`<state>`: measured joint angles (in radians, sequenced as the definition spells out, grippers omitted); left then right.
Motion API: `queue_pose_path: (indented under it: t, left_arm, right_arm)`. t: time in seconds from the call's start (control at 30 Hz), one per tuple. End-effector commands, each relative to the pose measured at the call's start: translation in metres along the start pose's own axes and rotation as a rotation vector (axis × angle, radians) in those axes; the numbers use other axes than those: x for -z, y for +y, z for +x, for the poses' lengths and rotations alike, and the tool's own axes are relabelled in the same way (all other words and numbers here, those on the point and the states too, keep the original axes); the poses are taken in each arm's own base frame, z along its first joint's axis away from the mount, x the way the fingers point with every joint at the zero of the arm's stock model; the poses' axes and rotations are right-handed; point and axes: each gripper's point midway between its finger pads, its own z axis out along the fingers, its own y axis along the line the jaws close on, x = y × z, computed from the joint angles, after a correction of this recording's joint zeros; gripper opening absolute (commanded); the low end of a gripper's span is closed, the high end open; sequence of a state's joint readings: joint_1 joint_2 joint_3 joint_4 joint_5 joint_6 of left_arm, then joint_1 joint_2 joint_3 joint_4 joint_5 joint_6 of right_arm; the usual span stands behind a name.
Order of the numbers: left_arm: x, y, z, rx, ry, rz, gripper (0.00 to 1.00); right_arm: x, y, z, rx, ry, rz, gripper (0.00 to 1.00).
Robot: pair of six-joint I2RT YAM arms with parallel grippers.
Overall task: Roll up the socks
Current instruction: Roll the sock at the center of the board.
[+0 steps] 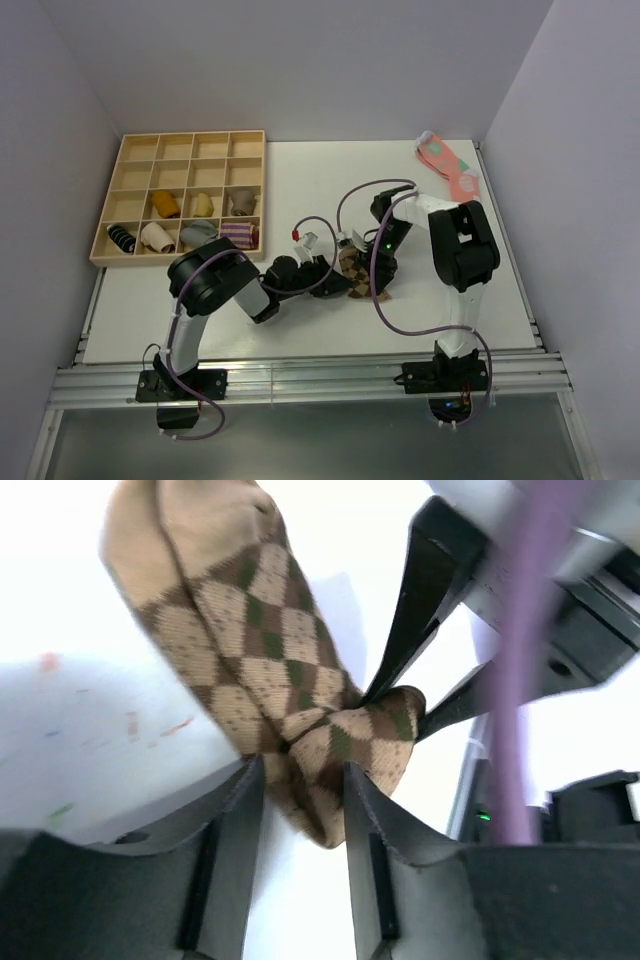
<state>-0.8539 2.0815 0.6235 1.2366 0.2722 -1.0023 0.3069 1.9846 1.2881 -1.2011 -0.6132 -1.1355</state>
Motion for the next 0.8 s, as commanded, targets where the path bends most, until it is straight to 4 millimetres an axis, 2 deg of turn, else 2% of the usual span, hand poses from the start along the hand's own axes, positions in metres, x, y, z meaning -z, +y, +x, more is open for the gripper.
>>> queue_pose_path:
  t: [0.0, 0.13, 0.27, 0.37, 0.5, 0.57, 0.6, 0.67, 0.77]
  left_arm:
    - [0.009, 0.013, -0.011, -0.168, -0.06, -0.085, 0.43]
    - [0.014, 0.012, -0.015, -0.253, -0.081, -0.143, 0.44]
    - [0.024, -0.012, -0.022, -0.379, -0.137, -0.126, 0.45]
    - [0.024, -0.029, -0.02, -0.481, -0.121, -0.098, 0.46]
    - [0.016, -0.052, -0.017, -0.606, -0.088, -0.055, 0.46]
    - [0.013, -0.049, -0.012, -0.672, -0.041, -0.056, 0.46]
    - [0.008, -0.056, -0.015, -0.698, -0.04, -0.039, 0.46]
    - [0.004, -0.051, -0.011, -0.755, 0.007, -0.049, 0.46]
    - [-0.007, -0.055, -0.017, -0.811, 0.026, -0.055, 0.45]
  right_arm:
    - [0.001, -0.019, 0.02, -0.078, 0.104, 0.05, 0.24]
    - [0.002, -0.019, 0.021, -0.108, 0.12, 0.036, 0.24]
    - [0.001, -0.019, 0.024, -0.134, 0.139, 0.034, 0.24]
    - [0.001, -0.02, 0.025, -0.16, 0.152, 0.031, 0.24]
    - [0.002, -0.021, 0.027, -0.186, 0.174, 0.025, 0.25]
    - [0.001, -0.02, 0.028, -0.195, 0.185, 0.013, 0.25]
    - [0.003, -0.021, 0.027, -0.195, 0.187, 0.017, 0.25]
    - [0.002, -0.019, 0.029, -0.206, 0.198, -0.003, 0.25]
    - [0.002, -0.019, 0.031, -0.208, 0.211, -0.01, 0.25]
